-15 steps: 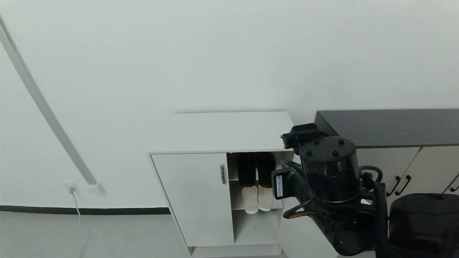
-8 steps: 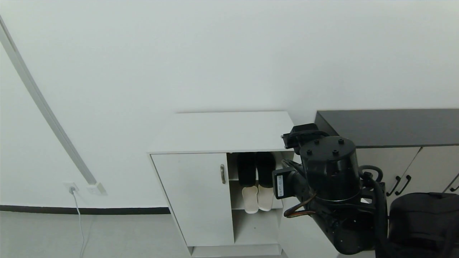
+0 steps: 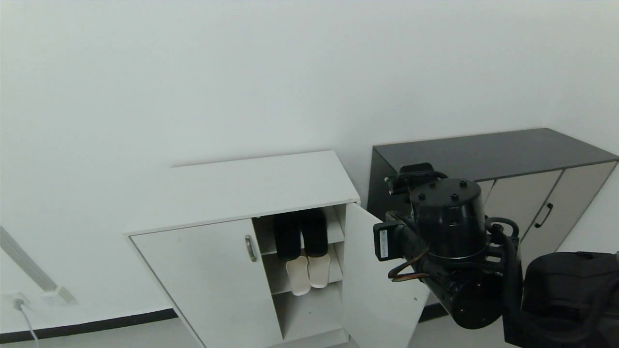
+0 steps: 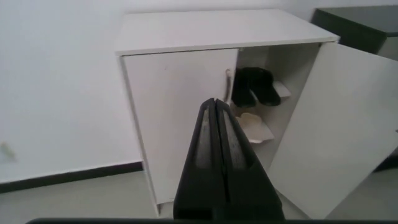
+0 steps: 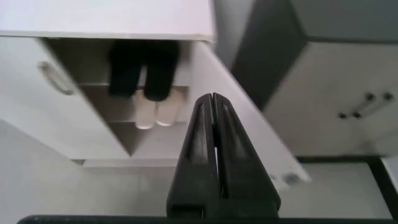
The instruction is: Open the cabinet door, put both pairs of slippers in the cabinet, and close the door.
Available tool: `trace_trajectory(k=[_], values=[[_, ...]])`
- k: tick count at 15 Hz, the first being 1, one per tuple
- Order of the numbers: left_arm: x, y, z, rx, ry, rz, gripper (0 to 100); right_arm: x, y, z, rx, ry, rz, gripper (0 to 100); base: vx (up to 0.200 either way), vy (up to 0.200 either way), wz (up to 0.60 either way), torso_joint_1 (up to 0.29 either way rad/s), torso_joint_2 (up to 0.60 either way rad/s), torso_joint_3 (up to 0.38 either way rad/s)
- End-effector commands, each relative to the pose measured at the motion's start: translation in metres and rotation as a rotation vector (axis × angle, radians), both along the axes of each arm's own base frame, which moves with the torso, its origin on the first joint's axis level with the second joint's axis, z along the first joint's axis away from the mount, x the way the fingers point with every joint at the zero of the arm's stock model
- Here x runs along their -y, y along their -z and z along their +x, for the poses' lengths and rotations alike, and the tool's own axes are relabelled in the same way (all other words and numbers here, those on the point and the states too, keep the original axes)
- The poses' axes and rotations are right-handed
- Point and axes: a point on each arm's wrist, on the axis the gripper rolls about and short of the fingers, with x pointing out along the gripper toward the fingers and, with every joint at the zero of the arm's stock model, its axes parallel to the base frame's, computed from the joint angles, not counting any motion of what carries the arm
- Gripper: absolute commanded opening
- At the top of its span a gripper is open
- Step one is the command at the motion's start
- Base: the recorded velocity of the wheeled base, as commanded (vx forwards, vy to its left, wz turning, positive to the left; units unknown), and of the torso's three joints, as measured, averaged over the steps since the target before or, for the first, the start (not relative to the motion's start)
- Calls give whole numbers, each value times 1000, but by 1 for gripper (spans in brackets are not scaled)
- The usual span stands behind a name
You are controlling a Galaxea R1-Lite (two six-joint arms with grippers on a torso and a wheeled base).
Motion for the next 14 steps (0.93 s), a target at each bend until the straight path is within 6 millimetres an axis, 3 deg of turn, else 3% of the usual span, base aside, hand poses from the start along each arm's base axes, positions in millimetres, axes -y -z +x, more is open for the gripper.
trace_trajectory(k=[1, 6, 12, 14], values=[[0, 0, 0, -1, -2, 1, 0, 4, 3, 7, -8, 17, -6, 0, 0, 0, 0, 0, 0, 0], [0, 0, 0, -1, -2, 0, 0, 3, 5, 9, -12, 16, -9, 0, 0, 0, 0, 0, 0, 0], [0, 0, 0, -1, -2, -2, 0, 3, 9, 11, -20, 22, -18, 0, -200, 0, 0, -1, 5, 2], [0, 0, 0, -1, -2, -2, 0, 7, 19, 28, -28, 62, -25, 0, -100, 0, 0, -4, 1, 4]])
